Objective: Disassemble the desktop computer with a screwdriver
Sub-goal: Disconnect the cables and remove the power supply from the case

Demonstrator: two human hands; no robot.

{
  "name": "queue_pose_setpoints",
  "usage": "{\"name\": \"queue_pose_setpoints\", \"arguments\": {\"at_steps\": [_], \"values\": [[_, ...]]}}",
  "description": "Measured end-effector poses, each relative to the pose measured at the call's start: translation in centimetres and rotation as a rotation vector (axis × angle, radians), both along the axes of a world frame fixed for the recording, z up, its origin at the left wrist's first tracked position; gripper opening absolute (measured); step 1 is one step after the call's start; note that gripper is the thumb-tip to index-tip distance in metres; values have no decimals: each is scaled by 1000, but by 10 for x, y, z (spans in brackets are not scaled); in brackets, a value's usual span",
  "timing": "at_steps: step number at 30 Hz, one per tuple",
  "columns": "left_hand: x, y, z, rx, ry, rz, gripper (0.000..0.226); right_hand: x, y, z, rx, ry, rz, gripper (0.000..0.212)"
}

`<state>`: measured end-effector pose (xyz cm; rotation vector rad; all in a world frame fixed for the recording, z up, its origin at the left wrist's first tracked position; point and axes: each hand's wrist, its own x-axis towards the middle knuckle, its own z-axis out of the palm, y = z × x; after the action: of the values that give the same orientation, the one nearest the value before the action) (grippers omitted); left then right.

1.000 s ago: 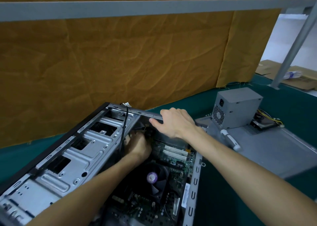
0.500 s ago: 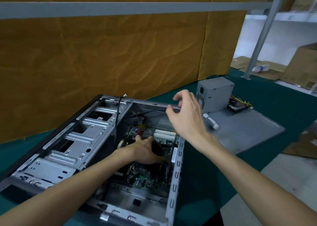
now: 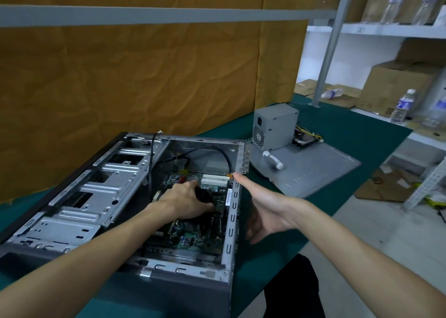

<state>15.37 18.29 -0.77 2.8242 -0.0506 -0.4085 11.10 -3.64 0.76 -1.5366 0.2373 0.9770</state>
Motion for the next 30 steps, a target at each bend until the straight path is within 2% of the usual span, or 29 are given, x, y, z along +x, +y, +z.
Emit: {"name": "queue_pose_setpoints", "arguments": {"at_steps": [5,8,12,18,20,24,27,30], "values": [[-2,-1,2,25,-51,-24,83,-4,3,-1,64,31,24,108],[-1,-3,2,77,-106,-13,81,-3,14,-1,19,12,5,108],[2,3,4,26,-56,-28,77,-6,19,-2,-82,-65,-68,106],[5,17,6,29,-29,-53,86,-3,18,-8,-125,-144,-79,92],[7,21,7,18,21,-73,88,-2,16,-8,-177,-191,-73,97],[10,26,11,16,3,-85,90,4,9,0,-566,-480,-92,133],[11,28,14,35,-5,-83,83,13,13,10,-739,-739,-77,126],[10,33,17,62,35,-81,87,25,27,16,-942,-990,-12,114]]}}
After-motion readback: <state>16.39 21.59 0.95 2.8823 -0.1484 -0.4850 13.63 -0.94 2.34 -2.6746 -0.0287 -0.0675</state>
